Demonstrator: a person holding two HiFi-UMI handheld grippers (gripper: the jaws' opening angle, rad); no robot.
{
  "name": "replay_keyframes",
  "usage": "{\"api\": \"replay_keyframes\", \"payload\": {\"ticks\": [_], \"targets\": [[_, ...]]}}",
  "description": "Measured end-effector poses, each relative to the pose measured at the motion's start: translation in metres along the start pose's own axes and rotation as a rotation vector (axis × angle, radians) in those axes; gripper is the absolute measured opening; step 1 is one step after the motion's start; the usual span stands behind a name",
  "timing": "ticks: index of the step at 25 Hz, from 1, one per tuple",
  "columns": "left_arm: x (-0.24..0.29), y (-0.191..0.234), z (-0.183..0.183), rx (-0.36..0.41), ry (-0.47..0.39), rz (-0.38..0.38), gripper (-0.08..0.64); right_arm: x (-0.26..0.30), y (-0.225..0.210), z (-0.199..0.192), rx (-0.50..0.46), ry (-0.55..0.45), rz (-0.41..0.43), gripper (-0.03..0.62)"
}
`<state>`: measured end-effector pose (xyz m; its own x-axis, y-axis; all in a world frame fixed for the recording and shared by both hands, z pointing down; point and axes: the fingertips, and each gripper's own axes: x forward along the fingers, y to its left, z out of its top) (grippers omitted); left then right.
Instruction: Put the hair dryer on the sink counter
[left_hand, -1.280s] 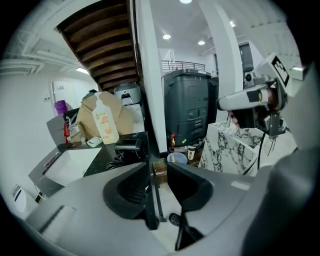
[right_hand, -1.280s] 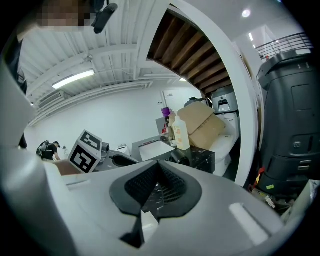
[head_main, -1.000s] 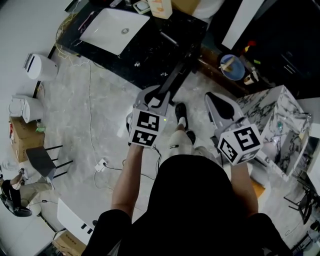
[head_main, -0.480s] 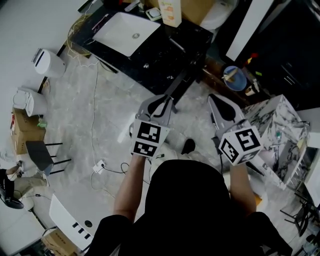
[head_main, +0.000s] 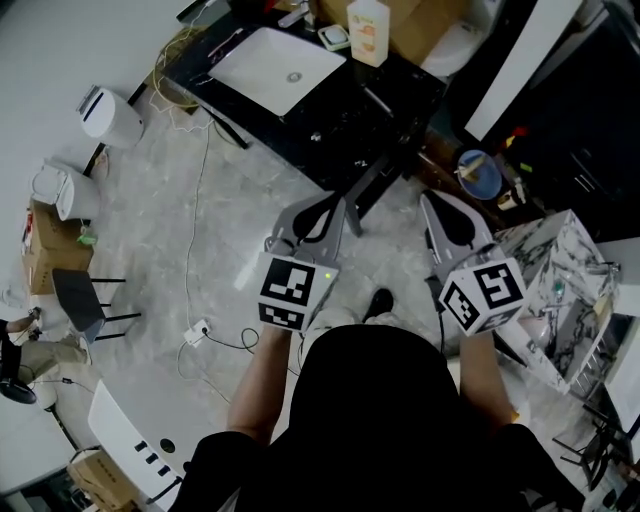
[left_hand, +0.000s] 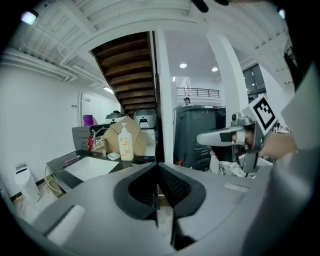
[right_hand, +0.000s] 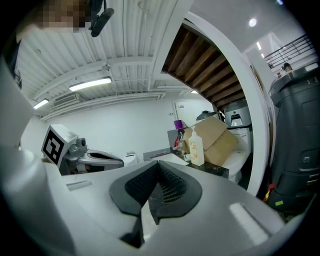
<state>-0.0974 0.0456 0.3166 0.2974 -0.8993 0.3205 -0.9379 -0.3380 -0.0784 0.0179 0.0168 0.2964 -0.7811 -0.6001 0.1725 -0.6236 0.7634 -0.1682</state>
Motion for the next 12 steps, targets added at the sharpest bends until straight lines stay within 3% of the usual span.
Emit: {"api": "replay_keyframes", "payload": {"ticks": [12], "targets": [[-0.029,0.019,0.014,-0.118,-0.104,0.009,-0.002,0.004,0.031,0.014,-0.082,-0.008,0.034,0.008]]}}
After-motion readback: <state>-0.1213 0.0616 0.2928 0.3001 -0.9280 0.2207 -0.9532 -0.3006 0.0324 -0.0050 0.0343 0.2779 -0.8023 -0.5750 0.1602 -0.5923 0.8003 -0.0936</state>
